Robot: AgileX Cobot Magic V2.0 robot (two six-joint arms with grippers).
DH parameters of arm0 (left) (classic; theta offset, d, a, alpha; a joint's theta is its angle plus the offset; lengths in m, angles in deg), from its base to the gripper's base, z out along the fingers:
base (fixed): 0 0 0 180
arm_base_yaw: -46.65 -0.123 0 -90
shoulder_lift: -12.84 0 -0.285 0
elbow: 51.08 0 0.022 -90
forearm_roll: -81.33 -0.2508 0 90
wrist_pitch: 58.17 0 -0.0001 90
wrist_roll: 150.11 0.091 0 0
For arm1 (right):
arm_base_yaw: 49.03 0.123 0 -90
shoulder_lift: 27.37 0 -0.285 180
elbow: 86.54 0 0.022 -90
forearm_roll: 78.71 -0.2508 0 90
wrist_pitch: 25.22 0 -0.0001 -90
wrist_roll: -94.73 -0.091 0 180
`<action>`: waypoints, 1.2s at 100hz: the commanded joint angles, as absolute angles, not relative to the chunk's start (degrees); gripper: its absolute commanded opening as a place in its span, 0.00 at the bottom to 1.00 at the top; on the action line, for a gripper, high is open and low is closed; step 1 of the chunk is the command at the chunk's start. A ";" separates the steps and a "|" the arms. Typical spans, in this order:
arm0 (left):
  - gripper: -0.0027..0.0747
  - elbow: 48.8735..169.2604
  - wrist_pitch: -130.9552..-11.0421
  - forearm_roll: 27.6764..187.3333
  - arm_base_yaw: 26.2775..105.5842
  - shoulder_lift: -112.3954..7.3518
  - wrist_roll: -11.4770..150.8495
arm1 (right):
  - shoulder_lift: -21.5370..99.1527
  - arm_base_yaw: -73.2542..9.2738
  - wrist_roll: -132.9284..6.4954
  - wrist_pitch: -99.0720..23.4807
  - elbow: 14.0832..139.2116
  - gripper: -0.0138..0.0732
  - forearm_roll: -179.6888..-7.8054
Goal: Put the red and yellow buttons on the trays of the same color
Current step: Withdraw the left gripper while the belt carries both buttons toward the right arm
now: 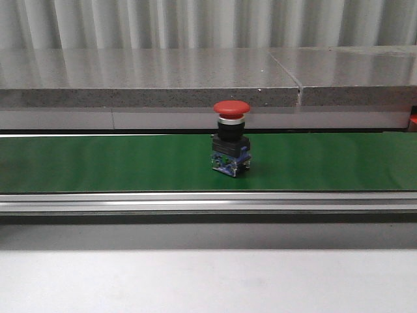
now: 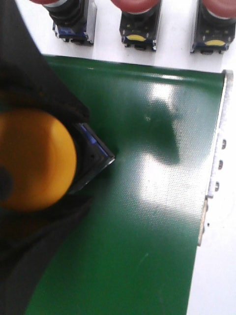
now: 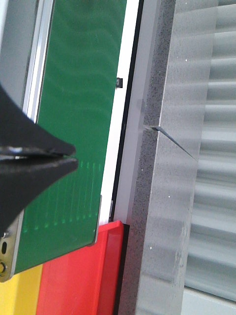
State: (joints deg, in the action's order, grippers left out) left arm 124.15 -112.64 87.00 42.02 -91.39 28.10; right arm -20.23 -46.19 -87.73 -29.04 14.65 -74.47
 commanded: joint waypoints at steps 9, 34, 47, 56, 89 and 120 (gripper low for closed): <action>0.84 125.71 -113.71 86.19 42.21 -89.50 29.51 | -20.98 -46.19 -87.52 -24.56 14.94 0.08 -73.76; 0.89 125.71 -114.12 86.42 45.32 -85.78 30.58 | -20.98 -46.19 -87.52 -24.56 14.94 0.08 -73.76; 0.89 125.71 -114.12 86.42 47.52 -82.28 30.61 | -20.98 -46.19 -87.52 -24.56 14.94 0.08 -73.76; 0.89 125.71 -114.12 86.05 48.17 -79.70 30.74 | -20.98 -46.19 -87.52 -24.56 14.94 0.08 -73.76; 0.89 123.88 -112.28 85.79 48.17 -67.90 31.43 | -20.98 -46.19 -87.52 -24.56 14.94 0.08 -73.76; 0.89 106.53 -97.35 88.05 48.17 -49.40 33.84 | -20.98 -46.19 -87.52 -24.56 14.94 0.08 -73.76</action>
State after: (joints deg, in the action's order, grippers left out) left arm 109.71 -104.55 86.49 47.73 -54.87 32.89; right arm -20.23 -46.19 -87.73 -29.04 14.65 -74.47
